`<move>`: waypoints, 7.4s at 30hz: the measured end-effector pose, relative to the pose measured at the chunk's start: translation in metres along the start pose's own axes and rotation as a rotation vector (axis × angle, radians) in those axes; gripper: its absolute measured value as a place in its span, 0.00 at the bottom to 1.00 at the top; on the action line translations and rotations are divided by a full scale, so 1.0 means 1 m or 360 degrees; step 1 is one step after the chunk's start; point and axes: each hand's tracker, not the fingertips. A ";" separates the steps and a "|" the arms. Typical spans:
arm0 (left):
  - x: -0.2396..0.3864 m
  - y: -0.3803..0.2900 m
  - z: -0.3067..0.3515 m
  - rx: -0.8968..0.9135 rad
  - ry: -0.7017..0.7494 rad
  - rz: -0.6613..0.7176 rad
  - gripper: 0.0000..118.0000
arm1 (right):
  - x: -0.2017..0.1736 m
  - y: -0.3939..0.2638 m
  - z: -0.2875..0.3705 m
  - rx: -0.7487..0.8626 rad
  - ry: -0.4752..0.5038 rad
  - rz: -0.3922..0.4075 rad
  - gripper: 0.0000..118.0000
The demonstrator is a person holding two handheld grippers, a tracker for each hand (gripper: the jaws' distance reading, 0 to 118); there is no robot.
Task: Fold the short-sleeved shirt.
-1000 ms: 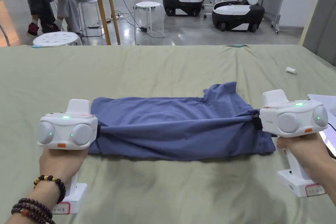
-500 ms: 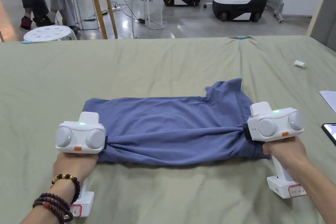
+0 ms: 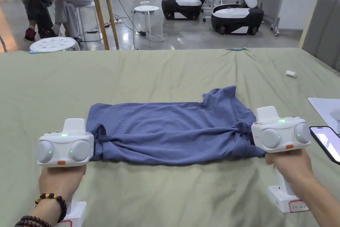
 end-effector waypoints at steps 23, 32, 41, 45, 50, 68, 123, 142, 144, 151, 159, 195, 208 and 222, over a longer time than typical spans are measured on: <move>-0.016 0.007 -0.043 -0.0137 -0.0057 -0.0047 0.71 | -0.015 -0.016 0.046 0.0088 0.0229 0.0035 0.00; -0.008 -0.003 -0.070 -0.0239 -0.0097 0.0011 0.50 | -0.013 -0.022 0.025 0.0022 0.0213 0.0054 0.00; -0.003 -0.001 -0.057 -0.0155 -0.0112 -0.0029 0.03 | 0.012 -0.015 0.033 0.0046 0.0184 -0.0010 0.00; -0.006 0.004 -0.038 -0.0120 -0.0135 -0.0043 0.03 | 0.033 -0.006 0.026 0.0042 0.0212 -0.0068 0.17; -0.004 0.006 -0.030 -0.0084 -0.0144 -0.0052 0.03 | 0.046 -0.004 -0.012 -0.0118 0.0270 -0.0108 0.76; -0.004 -0.008 -0.036 -0.0108 -0.0099 -0.0090 0.03 | 0.028 -0.012 -0.065 -0.0314 0.0251 -0.0013 0.05; -0.024 -0.070 0.099 0.0172 -0.0080 0.0011 0.00 | 0.009 -0.065 0.120 0.0095 0.0014 -0.0031 0.00; -0.014 0.061 -0.062 -0.0152 0.0001 0.0122 0.84 | -0.027 -0.042 0.079 0.0058 0.0165 0.0028 0.00; -0.010 0.064 -0.081 -0.0211 0.0023 0.0091 0.78 | -0.029 -0.042 0.072 0.0040 0.0183 0.0022 0.00; -0.002 0.037 -0.119 -0.0346 0.0011 0.0027 0.76 | -0.035 -0.044 0.055 -0.0006 0.0205 0.0044 0.00; 0.011 0.045 -0.091 -0.0278 0.0001 0.0017 0.02 | -0.028 -0.040 0.060 0.0002 0.0186 0.0016 0.00; 0.032 0.039 -0.077 -0.0200 0.0075 -0.0058 0.02 | 0.009 0.061 -0.126 -0.0488 -0.0083 0.0005 0.00; 0.003 0.019 0.012 -0.0001 -0.0018 -0.0054 0.02 | 0.031 0.034 0.041 -0.0031 -0.0040 0.0151 0.00; -0.025 -0.106 0.074 -0.0094 -0.0056 0.0010 0.02 | 0.019 -0.114 0.106 -0.0236 -0.0120 0.0252 0.00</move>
